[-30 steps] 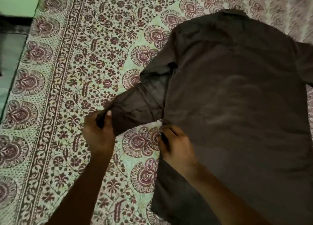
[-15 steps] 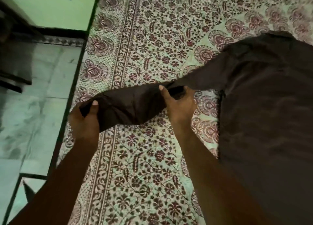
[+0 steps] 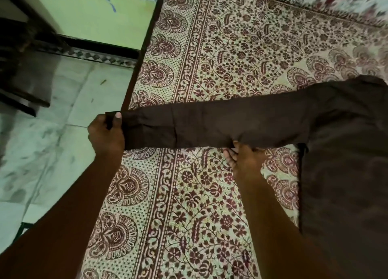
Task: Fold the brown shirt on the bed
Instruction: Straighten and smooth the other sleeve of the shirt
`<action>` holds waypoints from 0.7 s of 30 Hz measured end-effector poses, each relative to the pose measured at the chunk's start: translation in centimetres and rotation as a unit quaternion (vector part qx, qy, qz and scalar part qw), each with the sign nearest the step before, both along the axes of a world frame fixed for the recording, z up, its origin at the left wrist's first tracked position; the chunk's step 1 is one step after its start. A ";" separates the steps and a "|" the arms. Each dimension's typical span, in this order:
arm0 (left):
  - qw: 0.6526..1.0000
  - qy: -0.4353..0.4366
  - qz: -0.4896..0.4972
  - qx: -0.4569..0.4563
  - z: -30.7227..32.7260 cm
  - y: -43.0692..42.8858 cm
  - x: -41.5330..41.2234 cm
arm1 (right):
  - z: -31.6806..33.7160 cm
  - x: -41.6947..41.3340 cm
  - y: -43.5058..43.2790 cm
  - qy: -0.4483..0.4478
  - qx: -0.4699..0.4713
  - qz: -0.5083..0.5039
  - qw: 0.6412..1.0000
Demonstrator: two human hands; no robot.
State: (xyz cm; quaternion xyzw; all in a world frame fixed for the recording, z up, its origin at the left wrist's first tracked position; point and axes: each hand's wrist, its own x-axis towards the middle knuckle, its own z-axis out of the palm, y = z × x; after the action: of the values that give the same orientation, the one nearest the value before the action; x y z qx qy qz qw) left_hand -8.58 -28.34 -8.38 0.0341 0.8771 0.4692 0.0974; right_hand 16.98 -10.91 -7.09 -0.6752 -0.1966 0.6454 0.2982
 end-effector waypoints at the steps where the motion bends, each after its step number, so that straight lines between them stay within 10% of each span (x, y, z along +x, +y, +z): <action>1: 0.999 0.007 -0.013 -0.036 -0.2 0.2 -0.1 | -0.2 0.2 0.1 -0.025 0.001 0.026 0.999; 4: 0.992 0.007 0.003 -0.126 -0.3 0.7 0.4 | 0.1 1.0 1.0 -0.249 0.125 0.083 0.957; 9: 0.953 0.203 -0.091 -0.207 0.7 2.1 4.0 | -0.3 1.3 2.3 -0.519 0.346 0.306 0.719; 13: 0.824 0.242 -0.485 -0.166 -0.7 4.3 7.0 | -2.1 -0.8 2.8 -0.491 0.339 0.524 0.608; 15: 0.786 0.250 -0.514 -0.235 -2.1 4.6 7.6 | -2.4 -1.7 2.7 -0.432 0.397 0.593 0.551; 17: 0.812 0.245 -0.453 -0.275 -2.7 4.6 7.8 | -2.4 -1.6 2.8 -0.383 0.437 0.613 0.535; 21: 0.855 0.235 -0.356 -0.296 -1.8 6.7 8.7 | -2.6 0.6 4.9 -0.454 0.405 0.488 0.625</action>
State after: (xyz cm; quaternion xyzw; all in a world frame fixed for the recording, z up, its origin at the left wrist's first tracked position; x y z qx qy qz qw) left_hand 0.08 -21.65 -10.20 0.4230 0.8991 0.0987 0.0547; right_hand 17.55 -6.06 -9.67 -0.4984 -0.8496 0.1631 0.0556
